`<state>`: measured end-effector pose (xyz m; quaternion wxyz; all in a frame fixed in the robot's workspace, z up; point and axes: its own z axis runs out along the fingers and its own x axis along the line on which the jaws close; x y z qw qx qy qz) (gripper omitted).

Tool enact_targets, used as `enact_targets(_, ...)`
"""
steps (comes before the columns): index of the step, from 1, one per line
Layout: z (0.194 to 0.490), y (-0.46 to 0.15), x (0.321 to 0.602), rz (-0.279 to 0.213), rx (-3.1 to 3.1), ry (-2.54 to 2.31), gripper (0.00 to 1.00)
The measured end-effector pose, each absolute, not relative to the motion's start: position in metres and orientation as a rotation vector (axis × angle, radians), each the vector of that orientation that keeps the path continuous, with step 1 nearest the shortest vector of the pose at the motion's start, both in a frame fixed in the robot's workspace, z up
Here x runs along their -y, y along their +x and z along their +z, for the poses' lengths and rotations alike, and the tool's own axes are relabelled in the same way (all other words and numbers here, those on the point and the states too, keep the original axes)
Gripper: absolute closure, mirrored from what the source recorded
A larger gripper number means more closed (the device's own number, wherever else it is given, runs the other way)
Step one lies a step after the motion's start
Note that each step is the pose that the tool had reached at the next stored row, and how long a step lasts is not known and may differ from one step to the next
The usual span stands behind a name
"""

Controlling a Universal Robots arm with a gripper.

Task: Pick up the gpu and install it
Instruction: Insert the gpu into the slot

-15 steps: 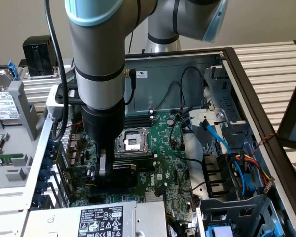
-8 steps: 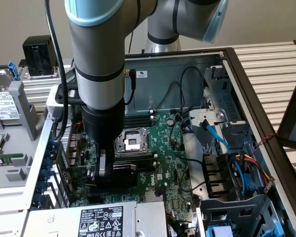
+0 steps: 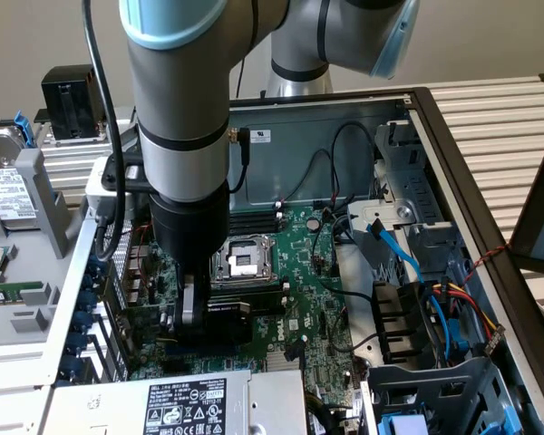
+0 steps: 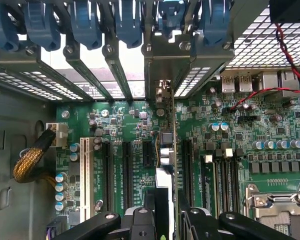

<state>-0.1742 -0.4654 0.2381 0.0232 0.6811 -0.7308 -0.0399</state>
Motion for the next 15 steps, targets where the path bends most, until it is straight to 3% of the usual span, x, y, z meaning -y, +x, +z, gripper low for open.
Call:
enact_targets(12, 0.2373, -0.1745, 0.4654, -0.124, 2.263, 2.108, 0.73)
enact_targets(15, 0.2395, -0.1745, 0.4654, -0.123, 2.263, 2.108, 0.65)
